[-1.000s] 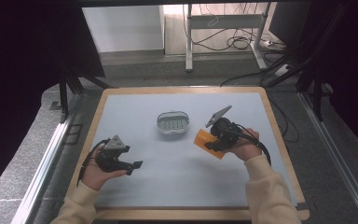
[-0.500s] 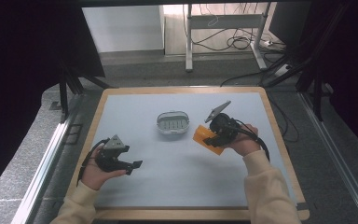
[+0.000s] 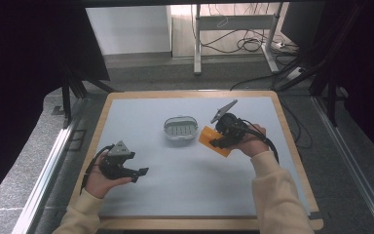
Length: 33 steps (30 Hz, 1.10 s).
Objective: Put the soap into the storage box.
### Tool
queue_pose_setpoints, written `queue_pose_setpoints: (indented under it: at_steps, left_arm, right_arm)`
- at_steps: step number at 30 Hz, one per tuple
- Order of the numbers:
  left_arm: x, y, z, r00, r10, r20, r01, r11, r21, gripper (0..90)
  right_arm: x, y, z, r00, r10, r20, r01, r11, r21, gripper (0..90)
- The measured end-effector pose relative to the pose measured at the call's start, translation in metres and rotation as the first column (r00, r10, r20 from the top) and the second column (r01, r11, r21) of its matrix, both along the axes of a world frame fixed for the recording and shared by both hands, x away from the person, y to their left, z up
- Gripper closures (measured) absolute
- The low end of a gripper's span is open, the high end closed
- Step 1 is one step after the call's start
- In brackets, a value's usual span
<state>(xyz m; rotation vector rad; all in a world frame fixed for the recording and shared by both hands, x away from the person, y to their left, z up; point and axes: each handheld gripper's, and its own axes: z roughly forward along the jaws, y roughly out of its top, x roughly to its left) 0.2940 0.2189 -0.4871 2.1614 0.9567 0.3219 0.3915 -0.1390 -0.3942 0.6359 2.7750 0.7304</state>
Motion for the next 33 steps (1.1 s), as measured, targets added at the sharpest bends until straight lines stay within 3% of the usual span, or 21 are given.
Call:
queue_pose_setpoints:
  at_steps: [33]
  left_arm:
    - [-0.001,0.001,0.003,1.0,0.002,0.007,-0.002,0.9999,-0.011,18.6]
  right_arm:
    - [0.031,0.031,0.012,0.9988,0.049,0.001,-0.049,0.999,0.003,61.5]
